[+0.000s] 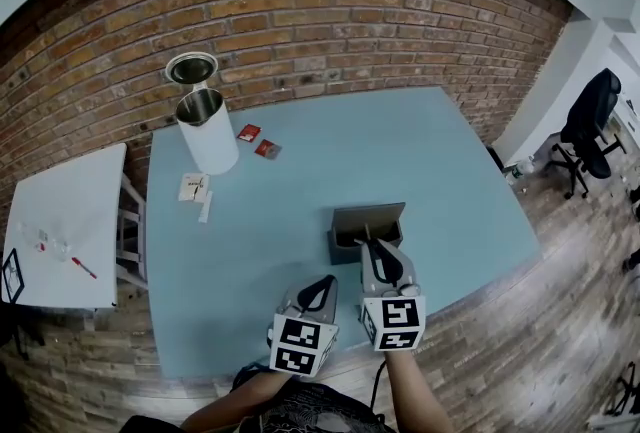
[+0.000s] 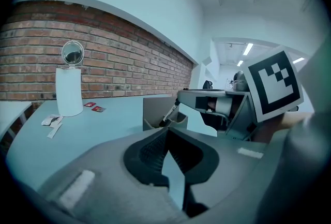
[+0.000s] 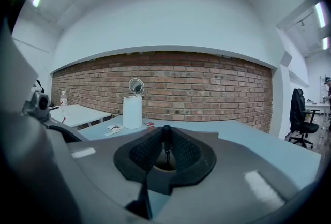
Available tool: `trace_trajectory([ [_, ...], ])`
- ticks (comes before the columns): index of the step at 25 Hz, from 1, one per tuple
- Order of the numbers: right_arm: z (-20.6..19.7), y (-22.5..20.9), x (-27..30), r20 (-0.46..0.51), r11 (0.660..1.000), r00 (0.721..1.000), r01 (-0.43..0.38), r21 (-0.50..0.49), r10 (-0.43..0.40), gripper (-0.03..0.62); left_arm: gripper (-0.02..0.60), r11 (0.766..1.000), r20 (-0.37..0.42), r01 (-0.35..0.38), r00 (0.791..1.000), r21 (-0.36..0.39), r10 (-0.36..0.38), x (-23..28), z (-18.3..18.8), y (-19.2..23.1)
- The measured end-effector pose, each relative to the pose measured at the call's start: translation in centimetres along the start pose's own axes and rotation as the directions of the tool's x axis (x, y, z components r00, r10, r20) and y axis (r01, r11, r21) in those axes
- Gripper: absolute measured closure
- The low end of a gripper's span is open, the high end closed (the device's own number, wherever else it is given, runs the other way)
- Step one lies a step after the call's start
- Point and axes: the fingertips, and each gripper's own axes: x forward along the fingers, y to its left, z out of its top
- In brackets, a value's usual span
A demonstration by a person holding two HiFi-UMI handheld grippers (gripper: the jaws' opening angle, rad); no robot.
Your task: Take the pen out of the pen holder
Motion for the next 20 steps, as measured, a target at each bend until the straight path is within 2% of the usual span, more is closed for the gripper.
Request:
trace_trajectory([
  [12,1.5,0.1,-4.7,0.059,1.000,0.998,-0.001,-0.020,0.002,0.546,0.577,1.000,0.025,0.020,0.999,0.003,-0.020,-1.1,-0.3,-3.3],
  [20,-0.2,0.7,-8.2,0.042,1.000,0.999,0.003,0.011,-0.003,0.546,0.577,0.999,0.031,0.031,0.999,0.021,-0.031,-2.4,-0.6,-5.6],
])
